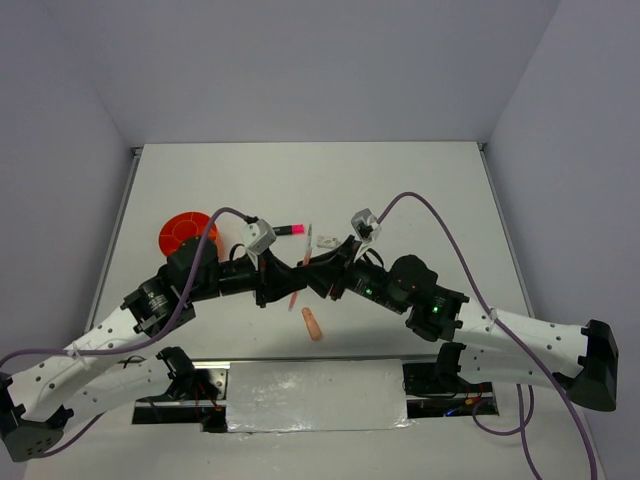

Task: Sort the stationery into containers
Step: Close the pen cap on the pen, then place the pen in the storage box.

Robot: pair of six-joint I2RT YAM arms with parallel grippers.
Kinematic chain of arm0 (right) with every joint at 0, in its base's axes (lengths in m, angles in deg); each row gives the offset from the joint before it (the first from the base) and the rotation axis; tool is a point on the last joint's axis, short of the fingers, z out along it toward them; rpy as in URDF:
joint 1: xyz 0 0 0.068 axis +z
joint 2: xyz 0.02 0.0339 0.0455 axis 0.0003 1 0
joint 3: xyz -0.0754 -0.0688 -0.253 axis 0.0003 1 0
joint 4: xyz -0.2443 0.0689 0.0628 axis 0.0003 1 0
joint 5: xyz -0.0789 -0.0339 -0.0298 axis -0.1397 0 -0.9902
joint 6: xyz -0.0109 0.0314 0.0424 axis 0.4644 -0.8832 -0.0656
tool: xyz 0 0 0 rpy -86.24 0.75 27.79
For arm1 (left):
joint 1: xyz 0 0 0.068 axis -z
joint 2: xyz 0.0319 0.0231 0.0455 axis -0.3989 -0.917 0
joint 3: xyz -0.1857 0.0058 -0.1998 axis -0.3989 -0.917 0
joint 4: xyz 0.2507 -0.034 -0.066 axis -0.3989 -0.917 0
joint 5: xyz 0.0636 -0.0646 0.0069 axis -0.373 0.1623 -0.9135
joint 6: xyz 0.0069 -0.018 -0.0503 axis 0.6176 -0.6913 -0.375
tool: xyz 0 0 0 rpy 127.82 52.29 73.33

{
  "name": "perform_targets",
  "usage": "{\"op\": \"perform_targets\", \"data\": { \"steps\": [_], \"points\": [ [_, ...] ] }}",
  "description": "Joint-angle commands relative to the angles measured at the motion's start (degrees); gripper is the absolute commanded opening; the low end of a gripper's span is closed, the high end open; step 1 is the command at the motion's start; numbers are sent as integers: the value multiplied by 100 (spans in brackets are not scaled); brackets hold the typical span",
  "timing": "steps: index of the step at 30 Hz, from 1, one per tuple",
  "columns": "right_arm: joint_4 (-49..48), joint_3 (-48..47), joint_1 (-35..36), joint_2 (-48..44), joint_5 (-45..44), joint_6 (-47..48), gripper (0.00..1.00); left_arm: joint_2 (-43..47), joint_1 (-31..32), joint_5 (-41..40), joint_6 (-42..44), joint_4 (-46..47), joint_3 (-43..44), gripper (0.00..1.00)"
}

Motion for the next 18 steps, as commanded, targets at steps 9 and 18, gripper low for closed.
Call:
{"op": "perform_targets", "data": {
  "steps": [9,18],
  "points": [
    [634,-362,49,-140,94,476,0,67,338,-1050,217,-30,63,8],
    [-1138,-256,-232,903,-2179,530,0,445,338,-6372,-1906,-4317,1389,99]
  ]
}}
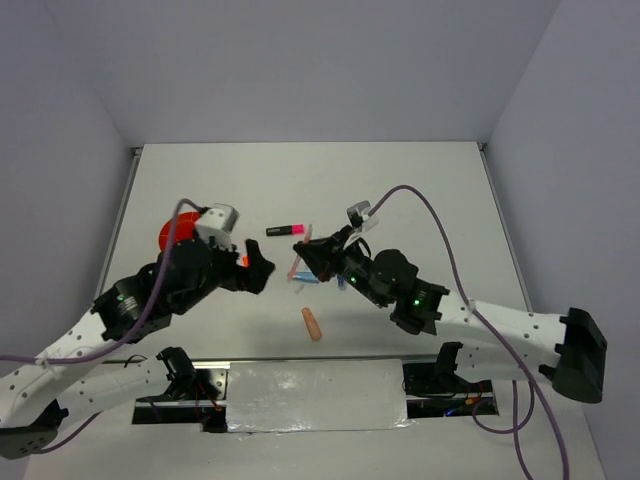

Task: Sort the stationery into containers
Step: Place the pen in the storage box.

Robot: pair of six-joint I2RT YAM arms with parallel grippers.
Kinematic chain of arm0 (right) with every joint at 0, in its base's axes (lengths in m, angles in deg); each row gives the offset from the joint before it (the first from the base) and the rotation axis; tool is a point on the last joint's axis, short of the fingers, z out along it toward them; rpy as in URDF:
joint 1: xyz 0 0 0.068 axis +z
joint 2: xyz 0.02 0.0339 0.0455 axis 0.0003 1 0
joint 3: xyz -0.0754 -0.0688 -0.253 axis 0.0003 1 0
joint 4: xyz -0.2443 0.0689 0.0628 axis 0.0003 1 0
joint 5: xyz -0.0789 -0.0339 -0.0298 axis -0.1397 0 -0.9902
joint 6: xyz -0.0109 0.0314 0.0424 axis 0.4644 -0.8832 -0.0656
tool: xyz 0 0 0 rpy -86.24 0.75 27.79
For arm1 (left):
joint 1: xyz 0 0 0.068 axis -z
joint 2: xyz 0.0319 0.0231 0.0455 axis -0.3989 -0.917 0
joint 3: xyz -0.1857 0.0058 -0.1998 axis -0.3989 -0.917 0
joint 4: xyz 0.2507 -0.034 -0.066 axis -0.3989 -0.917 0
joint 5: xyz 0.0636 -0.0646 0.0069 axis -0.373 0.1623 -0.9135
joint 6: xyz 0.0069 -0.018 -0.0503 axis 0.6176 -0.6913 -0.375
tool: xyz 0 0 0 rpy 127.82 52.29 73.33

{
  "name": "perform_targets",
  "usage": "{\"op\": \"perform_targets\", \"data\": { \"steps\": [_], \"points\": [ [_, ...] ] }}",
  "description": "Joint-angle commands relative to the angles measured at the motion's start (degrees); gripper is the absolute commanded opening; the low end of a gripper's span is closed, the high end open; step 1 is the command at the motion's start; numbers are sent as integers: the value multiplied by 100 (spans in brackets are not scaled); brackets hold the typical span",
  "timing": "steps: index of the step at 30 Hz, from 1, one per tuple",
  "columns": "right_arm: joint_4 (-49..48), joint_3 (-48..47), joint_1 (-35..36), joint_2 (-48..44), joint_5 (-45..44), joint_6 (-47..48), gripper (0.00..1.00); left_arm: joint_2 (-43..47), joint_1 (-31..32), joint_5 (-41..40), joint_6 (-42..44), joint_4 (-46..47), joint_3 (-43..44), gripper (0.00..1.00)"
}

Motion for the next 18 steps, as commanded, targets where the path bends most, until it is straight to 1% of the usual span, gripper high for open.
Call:
{"op": "perform_targets", "data": {
  "steps": [1,2,3,4,5,6,7,8,9,10,11,12,13,14,15,16,18],
  "points": [
    [-1604,-198,-130,923,-1455,9,0,294,-9,-3693,-1735,-2864,859,99],
    [-1853,-424,-122,1206,-1902,-35,0,312,-9,-4195,-2689,-3436,1130,99],
    [-2247,-635,-130,1548,-2019,-9,0,312,-18,-5009,-3099,-4425,1203,99],
    [-2347,-881,-130,2230,-2090,17,0,321,-9,-5304,-4034,-4904,1360,99],
    [-2435,-1458,-130,2568,-2099,104,0,373,-26,-5481,-4035,-5066,1405,99],
    [-2584,-1751,-130,2911,-2091,123,0,452,-35,-5579,-4026,-5067,1414,99],
    [-2750,-2232,-139,3523,-2056,175,0,679,-35,-5780,-4182,-5059,1397,99],
    [-2909,-2437,-139,3782,-1925,210,0,820,-35,-5825,-4236,-5006,1336,99],
    [-3119,-2666,-139,4280,-1880,220,0,970,-44,-5887,-4141,-4841,1257,99],
    [-3173,-3129,-156,4529,-1671,228,0,1267,-62,-5870,-3653,-4334,1108,99],
    [-3157,-3377,-165,4731,-1669,228,0,1392,-71,-5809,-3387,-4086,1028,99],
    [-2991,-3667,-183,4960,-1416,237,0,1523,-71,-5756,-3184,-3883,958,99],
    [-2833,-4261,-209,5388,-1283,246,0,1725,-71,-5720,-3017,-3768,809,99],
    [-2631,-4581,-209,5610,-1143,220,0,1788,-71,-5694,-2998,-3688,756,99],
    [-2211,-4897,-227,5830,-941,185,0,1841,-71,-5668,-2971,-3670,729,99],
    [-2051,-5414,-244,6224,-835,158,0,1893,-79,-5650,-3006,-3731,677,99],
    [-1787,-5769,-236,6647,-607,158,0,1911,-79,-5633,-3068,-3758,659,99]
  ]
}}
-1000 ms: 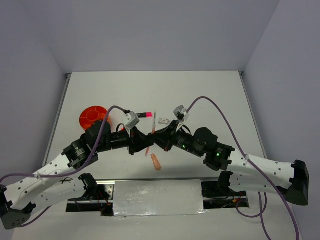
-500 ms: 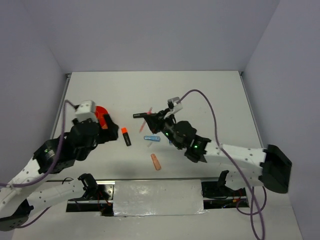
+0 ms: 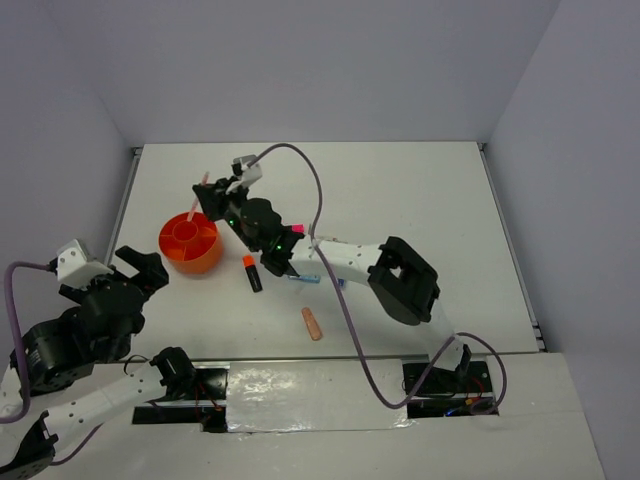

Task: Sort the stationery into containers
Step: Place the pen in the storage box.

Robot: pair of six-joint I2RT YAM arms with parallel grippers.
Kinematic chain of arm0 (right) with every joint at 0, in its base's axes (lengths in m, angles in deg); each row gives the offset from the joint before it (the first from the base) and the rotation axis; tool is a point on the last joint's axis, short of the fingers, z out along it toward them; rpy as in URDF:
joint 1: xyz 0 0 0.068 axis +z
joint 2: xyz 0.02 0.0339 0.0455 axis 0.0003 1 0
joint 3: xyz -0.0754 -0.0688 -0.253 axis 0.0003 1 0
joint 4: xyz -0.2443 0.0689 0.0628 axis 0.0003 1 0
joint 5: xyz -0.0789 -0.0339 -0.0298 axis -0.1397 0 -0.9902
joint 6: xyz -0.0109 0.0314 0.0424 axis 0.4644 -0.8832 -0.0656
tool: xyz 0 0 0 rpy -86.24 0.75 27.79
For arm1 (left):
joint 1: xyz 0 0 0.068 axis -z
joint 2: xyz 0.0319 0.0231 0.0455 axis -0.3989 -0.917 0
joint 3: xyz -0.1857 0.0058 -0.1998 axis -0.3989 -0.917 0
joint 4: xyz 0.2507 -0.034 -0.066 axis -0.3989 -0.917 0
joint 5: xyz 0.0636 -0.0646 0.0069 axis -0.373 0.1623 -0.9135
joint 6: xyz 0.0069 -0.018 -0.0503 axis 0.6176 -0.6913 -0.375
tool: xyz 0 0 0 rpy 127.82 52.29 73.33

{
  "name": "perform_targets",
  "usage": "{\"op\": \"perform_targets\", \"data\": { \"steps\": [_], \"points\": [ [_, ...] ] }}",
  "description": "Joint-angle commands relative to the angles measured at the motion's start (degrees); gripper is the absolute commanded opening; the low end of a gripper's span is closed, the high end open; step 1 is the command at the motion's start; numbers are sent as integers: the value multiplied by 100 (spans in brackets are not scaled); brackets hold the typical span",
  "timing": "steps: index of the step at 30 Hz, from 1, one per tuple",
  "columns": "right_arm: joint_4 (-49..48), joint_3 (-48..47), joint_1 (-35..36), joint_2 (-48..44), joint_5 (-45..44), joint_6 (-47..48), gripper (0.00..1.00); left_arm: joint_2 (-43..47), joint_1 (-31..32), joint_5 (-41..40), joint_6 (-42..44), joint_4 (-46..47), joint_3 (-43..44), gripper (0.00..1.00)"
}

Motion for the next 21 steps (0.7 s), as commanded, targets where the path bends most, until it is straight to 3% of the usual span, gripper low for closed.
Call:
{"op": "perform_targets", "data": {
  "steps": [1,11,17,18,19,21],
  "points": [
    [345,-841,-50,518,476,-1,0,-5,-20,-192,167,242,-89,99],
    [1250,-1581,-67,1318,828,-116,0,47,-284,379,737,865,-352,99],
    [1795,-2170,-68,1705,1241,33,9,144,-442,599,940,1103,-449,99],
    [1796,-2179,-68,1706,1294,60,15,161,-451,625,975,1129,-467,99],
    [1788,-2144,-59,1688,1329,69,42,162,-451,643,1002,1156,-476,99],
    [1717,-2030,-59,1574,1461,112,65,162,-451,669,1037,1174,-485,99]
  ]
}}
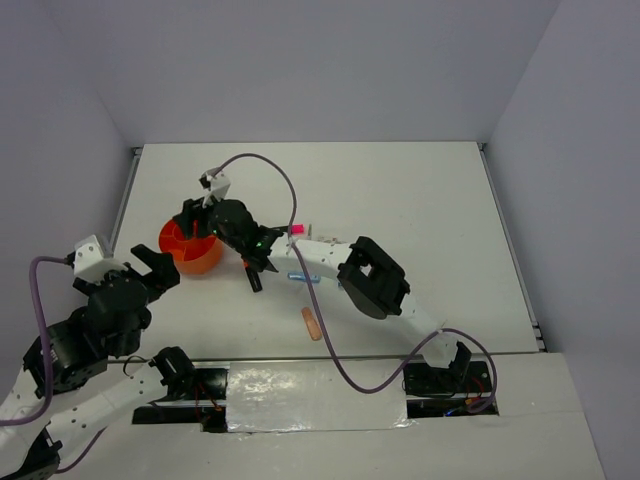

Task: Sort the stationery into containers
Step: Place the pen in the storage box, then pick up the pen from the center of the board.

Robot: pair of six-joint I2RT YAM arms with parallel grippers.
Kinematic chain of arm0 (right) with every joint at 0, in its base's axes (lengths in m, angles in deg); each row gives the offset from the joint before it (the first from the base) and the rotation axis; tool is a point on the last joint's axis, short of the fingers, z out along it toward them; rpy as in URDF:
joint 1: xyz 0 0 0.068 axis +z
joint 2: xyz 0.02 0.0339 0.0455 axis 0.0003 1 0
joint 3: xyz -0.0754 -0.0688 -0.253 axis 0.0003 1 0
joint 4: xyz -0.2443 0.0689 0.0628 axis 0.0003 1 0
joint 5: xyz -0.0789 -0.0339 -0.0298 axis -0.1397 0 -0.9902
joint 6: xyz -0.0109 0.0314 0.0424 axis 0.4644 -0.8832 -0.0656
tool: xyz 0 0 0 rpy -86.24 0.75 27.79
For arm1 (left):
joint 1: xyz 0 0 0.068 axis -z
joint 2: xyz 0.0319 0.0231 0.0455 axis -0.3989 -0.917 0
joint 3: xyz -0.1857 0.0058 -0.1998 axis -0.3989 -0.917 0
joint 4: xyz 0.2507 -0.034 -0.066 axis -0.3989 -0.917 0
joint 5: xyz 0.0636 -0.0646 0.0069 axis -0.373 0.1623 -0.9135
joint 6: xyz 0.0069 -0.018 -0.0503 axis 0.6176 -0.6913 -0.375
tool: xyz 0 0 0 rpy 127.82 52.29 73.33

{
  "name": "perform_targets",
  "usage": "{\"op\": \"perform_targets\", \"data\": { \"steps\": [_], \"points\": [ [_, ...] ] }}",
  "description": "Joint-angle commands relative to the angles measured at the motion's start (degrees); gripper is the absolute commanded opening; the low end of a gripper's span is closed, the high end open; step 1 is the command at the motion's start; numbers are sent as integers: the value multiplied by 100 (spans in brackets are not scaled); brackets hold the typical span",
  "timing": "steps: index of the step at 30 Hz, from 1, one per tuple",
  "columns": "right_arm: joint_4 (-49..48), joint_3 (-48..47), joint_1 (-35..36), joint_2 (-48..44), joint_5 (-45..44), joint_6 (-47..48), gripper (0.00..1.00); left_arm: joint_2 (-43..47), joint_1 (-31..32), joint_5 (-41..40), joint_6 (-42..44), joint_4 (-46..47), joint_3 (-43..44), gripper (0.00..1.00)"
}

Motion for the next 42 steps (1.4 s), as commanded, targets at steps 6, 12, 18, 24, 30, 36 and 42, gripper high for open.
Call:
{"op": "perform_targets", "data": {
  "steps": [6,12,18,24,30,36,42],
  "points": [
    [37,204,-37,-868,266,400,100,162,-34,114,257,336,-52,99],
    [-61,2020,-274,-2827,-296,313,100,190,-42,1185,1259,1574,-430,99],
    [1834,3536,-652,-5198,-1393,-74,100,-1593,-60,2694,1576,2207,-342,99],
    [4067,5275,-836,-7534,-2528,-1083,100,-4045,-51,3873,1847,3147,183,99],
    [4474,7033,-1091,-10505,-2468,-1112,100,-6767,-104,4246,1989,3028,1719,99],
    [5423,6913,-1118,-11565,-2187,-1085,99,-8168,-429,4447,2050,2543,3006,92],
    [5627,6781,-1118,-11715,-1967,-848,99,-8899,-710,4650,2182,2323,3323,86]
  ]
}}
